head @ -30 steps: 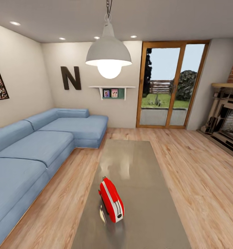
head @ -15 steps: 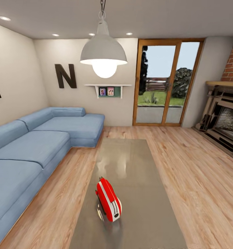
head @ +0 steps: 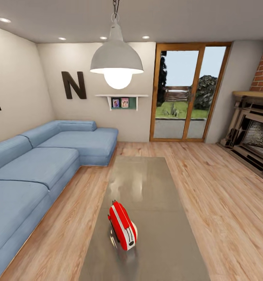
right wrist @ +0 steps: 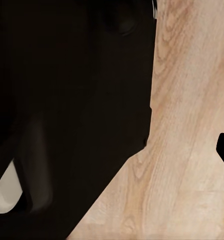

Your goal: Turn on the radio receiver that's on the table in the living room.

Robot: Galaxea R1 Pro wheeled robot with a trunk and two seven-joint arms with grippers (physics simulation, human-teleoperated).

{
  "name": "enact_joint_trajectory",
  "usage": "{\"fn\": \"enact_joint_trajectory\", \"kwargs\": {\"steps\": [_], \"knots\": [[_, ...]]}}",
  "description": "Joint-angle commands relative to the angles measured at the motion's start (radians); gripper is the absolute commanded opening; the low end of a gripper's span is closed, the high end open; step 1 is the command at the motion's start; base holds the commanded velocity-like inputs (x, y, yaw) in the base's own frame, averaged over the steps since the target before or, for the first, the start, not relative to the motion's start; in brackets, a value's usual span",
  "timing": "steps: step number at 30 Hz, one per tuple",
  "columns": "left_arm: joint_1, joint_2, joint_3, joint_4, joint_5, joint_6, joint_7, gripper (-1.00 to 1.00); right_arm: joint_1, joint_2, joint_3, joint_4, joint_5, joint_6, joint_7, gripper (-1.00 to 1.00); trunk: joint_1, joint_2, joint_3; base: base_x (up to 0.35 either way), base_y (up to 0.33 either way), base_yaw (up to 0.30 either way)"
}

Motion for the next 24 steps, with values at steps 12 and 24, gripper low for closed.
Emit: {"fn": "enact_joint_trajectory", "kwargs": {"steps": [12,24], "knots": [[0.0,0.0,0.0,0.0,0.0,0.0,0.0,1.0,0.0,-0.001,0.001,0.0,0.001,-0.003,0.002,1.0,-0.046,0.084,0.031,0.0,0.0,0.0],[0.0,0.0,0.0,0.0,0.001,0.0,0.0,1.0,0.0,-0.002,0.003,0.0,0.001,-0.003,0.002,1.0,-0.092,0.168,0.05,0.0,0.0,0.0]]}}
